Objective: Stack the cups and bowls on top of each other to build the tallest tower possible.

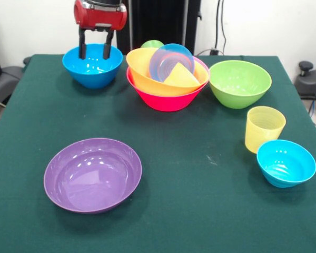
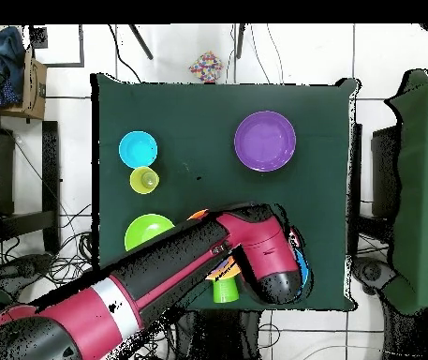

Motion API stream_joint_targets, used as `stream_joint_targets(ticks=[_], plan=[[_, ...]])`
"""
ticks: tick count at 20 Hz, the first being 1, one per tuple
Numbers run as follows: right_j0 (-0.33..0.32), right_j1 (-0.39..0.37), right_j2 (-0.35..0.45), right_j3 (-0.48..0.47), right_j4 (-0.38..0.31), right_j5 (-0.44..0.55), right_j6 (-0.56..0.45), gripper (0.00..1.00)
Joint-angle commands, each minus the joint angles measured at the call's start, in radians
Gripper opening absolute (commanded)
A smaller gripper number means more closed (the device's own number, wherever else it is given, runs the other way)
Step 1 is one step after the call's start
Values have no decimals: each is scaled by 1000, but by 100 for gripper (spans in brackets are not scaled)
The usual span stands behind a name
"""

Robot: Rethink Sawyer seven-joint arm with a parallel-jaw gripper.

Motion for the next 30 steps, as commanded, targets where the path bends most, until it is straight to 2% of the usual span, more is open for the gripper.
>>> stream_joint_targets(ticks=[1, 13, 19, 21, 24, 26, 30], plan=[[1, 51, 181, -13, 81, 107, 120, 100], [-2, 46, 187, -13, 80, 128, 167, 100], [-4, 45, 193, -15, 83, 129, 154, 100], [-10, 34, 202, -14, 79, 106, 119, 100], [-17, 8, 220, -15, 36, 25, -10, 100], [-13, -5, 227, -19, -11, -28, -116, 100], [13, 1, 228, -36, -126, -95, -231, 100]])
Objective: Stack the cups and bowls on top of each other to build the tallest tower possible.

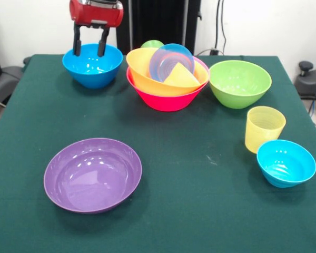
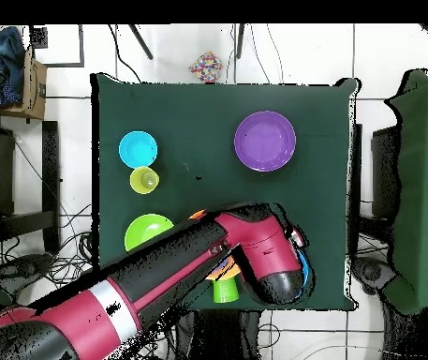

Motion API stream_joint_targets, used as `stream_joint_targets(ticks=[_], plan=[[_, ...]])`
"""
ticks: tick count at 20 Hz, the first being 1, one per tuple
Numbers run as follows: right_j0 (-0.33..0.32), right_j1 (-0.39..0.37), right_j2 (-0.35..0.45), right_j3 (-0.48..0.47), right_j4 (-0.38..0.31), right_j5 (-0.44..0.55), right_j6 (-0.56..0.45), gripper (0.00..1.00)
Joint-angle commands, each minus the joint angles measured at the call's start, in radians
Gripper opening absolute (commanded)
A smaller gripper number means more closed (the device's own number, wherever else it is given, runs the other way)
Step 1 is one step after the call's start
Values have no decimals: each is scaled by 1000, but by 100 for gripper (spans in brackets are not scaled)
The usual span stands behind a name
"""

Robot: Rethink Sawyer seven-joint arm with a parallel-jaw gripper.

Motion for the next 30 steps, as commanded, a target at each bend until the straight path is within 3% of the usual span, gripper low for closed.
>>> stream_joint_targets(ticks=[1, 4, 9, 16, 21, 30], plan=[[13, 16, 226, -38, -96, -127, -242, 100], [16, 7, 233, -35, -126, -131, -260, 100], [16, 0, 239, -31, -131, -131, -202, 100], [1, -74, 284, -22, -152, -306, -38, 100], [25, -74, 280, -14, -119, -283, 15, 100], [39, -43, 281, -3, -85, -217, -23, 100]])
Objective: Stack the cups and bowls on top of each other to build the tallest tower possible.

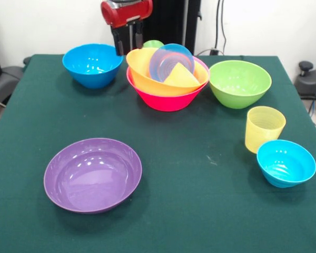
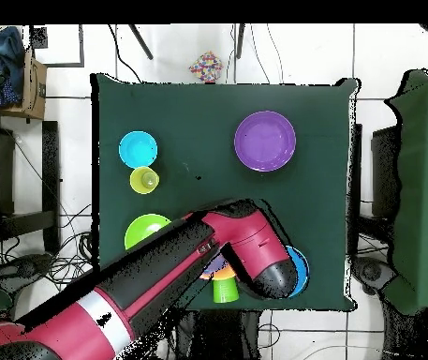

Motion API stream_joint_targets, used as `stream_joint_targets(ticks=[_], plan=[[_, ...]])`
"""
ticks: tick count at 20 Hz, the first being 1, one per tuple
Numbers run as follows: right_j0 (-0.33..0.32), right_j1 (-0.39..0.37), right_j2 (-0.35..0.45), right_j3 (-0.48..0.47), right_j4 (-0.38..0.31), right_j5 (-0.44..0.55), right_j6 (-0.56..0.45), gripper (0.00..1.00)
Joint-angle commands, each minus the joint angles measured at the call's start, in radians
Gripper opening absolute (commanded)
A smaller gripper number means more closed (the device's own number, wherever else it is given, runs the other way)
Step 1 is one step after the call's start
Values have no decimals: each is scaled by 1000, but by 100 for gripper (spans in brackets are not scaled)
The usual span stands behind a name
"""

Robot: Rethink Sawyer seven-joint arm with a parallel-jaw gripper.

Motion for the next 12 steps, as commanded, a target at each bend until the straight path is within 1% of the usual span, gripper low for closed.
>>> stream_joint_targets(ticks=[1, 8, 12], plan=[[7, 35, 210, -2, 39, 49, -38, 100], [-12, 54, 230, 5, 56, 95, -108, 100], [-16, 67, 236, 2, 63, 117, -129, 100]])
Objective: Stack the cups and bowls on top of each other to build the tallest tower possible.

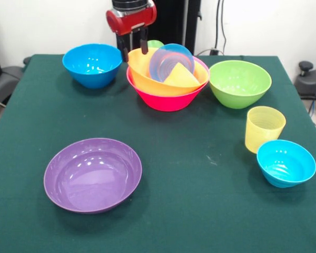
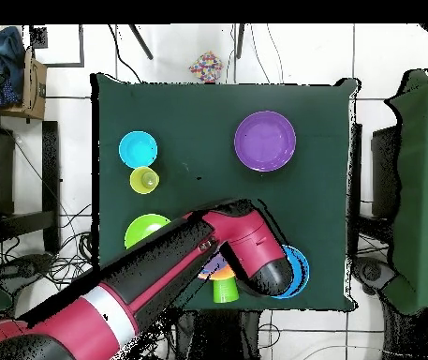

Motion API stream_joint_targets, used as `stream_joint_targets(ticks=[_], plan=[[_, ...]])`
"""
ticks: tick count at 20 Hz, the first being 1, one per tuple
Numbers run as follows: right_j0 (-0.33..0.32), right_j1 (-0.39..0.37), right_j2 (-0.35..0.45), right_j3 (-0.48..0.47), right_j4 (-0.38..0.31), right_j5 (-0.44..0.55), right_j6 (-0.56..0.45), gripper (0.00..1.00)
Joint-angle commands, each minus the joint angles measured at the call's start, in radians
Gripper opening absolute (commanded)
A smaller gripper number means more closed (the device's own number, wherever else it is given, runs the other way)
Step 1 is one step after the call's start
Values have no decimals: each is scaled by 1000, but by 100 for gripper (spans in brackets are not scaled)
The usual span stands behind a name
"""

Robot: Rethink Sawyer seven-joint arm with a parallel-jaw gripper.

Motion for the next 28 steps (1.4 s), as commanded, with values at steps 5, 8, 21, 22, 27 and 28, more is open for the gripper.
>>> stream_joint_targets(ticks=[5, 8, 21, 22, 27, 28], plan=[[-18, 48, 201, 8, 41, 106, -139, 100], [-16, 38, 191, 12, 25, 84, -124, 100], [11, -95, 75, 125, -145, -84, -91, 100], [2, -104, 77, 130, -147, -82, -96, 100], [-12, -114, 82, 122, -147, -52, -65, 100], [-11, -115, 83, 121, -148, -49, -58, 100]])
